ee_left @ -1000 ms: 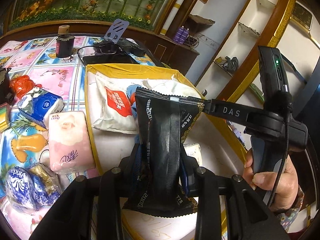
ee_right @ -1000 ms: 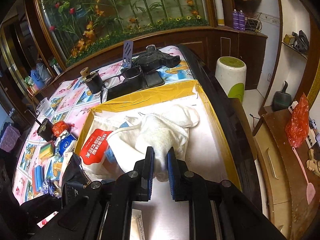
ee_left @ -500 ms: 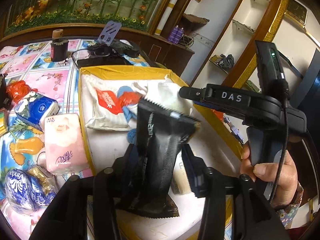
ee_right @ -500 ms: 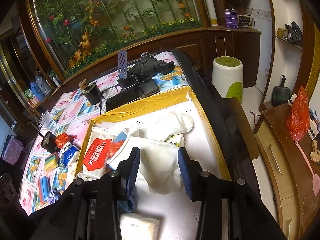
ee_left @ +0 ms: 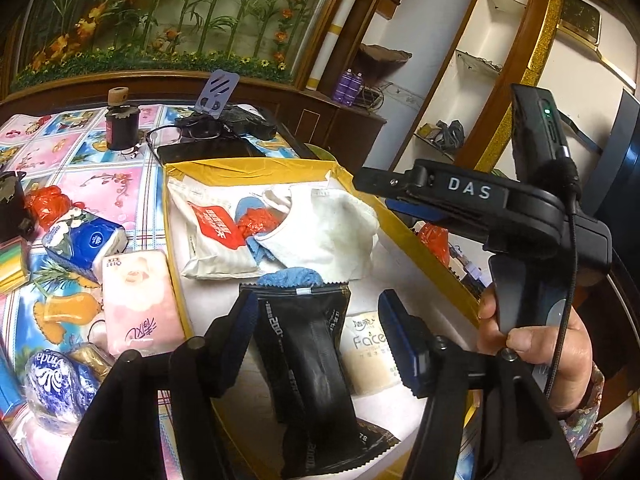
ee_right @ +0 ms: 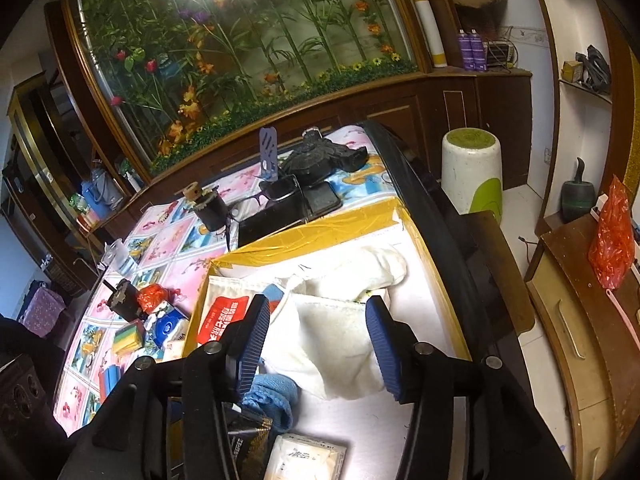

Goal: Organize soft objects
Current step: 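Grasp the red-and-blue sponge pack with left gripper while right grasps the blue-white candy bag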

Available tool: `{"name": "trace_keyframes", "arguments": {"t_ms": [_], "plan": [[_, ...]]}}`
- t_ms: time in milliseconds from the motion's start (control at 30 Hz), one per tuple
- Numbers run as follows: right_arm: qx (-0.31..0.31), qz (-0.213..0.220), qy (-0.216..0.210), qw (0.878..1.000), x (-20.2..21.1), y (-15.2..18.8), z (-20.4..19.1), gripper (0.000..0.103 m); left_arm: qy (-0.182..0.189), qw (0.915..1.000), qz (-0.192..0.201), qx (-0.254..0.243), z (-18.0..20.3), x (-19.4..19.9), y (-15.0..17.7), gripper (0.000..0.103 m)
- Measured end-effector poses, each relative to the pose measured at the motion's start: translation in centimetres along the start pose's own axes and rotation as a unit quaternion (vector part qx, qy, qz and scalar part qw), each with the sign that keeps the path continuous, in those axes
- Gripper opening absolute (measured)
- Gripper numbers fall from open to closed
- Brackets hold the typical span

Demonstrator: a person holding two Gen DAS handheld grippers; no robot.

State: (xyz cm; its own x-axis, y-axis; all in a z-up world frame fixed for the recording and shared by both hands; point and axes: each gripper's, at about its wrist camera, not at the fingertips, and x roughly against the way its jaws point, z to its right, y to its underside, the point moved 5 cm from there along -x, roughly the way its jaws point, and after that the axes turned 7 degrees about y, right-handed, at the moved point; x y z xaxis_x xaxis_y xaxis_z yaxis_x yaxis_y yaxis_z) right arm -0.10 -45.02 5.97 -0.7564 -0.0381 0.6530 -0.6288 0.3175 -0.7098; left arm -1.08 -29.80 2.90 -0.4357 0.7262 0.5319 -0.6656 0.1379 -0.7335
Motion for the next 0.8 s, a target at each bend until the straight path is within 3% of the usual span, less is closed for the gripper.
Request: {"name": "trace_keyframes", "arguments": {"t_ms": [300, 600, 800], "plan": [[0.017, 0.019, -0.024, 0.999, 0.4, 0.2, -1.8, 0.054, -0.014, 0.9991, 0.028, 0.027, -1.6, 1.7, -0.2, 0.061], [0.049, 0.038, -0.036, 0.997, 0.4, 0.6, -3.8, 0.054, -0.045, 0.9943, 0.068, 0.069, -5.0, 6.1, 0.5, 0.061], [0.083, 0.055, -0.066, 0.993, 0.9, 1.0, -6.1, 0.057, -0.125, 0.9808, 0.071, 0.132, -10.8, 11.9, 2.7, 0.062]]}}
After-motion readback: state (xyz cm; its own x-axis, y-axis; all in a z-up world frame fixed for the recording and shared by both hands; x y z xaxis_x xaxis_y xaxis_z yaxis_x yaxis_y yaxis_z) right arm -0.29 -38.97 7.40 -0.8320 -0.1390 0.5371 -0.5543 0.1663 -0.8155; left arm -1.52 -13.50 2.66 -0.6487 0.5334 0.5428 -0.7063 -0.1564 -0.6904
